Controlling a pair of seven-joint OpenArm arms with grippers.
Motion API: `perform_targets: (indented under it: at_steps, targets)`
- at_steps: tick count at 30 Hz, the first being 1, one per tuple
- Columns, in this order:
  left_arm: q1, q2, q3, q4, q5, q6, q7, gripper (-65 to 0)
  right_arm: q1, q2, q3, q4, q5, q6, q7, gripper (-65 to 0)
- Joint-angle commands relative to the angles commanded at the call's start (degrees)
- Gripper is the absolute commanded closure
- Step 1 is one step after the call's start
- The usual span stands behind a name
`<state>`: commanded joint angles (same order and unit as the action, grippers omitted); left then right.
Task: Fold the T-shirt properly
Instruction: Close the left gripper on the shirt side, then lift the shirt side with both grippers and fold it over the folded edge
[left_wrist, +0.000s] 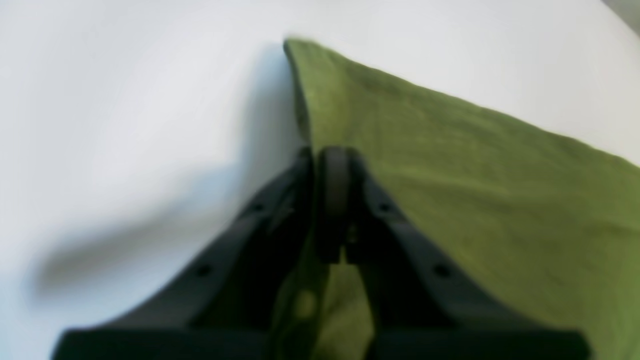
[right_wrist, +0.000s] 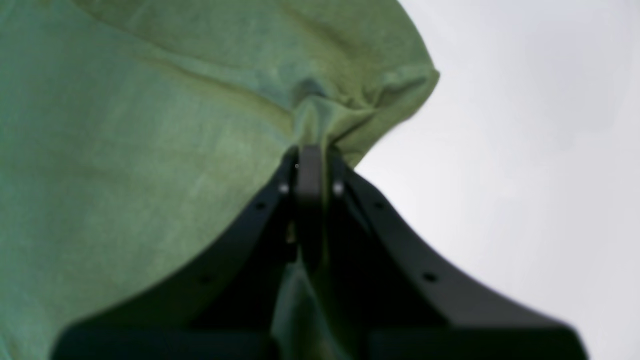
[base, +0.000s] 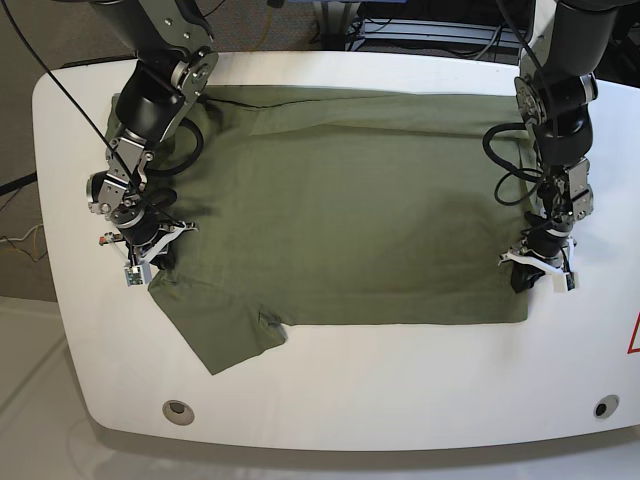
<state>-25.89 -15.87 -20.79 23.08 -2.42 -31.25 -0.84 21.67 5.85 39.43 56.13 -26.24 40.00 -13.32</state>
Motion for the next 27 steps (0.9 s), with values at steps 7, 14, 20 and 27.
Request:
perform_targets:
  at_steps: [7, 14, 20, 27]
  targets:
    - [1.1, -0.1, 0.0, 0.0, -0.1, -1.1, 0.0, -0.8, 0.0, 0.0, 0.0, 0.0, 0.1, 0.0, 0.0, 0.0]
    - [0.8, -1.8, 0.0, 0.0, -0.2, -1.1, 0.0, -0.8, 0.3, 0.0, 0.0, 0.1, 0.1, 0.0, 0.0, 0.0]
    - [0.6, -3.5, -0.2, 0.0, -0.4, -1.2, 0.0, -0.8, 0.0, -0.3, 0.2, 3.5, 0.2, 0.0, -0.1, 0.0]
    - [0.5, -4.2, -0.2, 0.1, -0.5, -1.2, 0.0, -0.8, -0.1, -0.4, 0.2, 8.1, 0.2, 0.0, -3.3, 0.0]
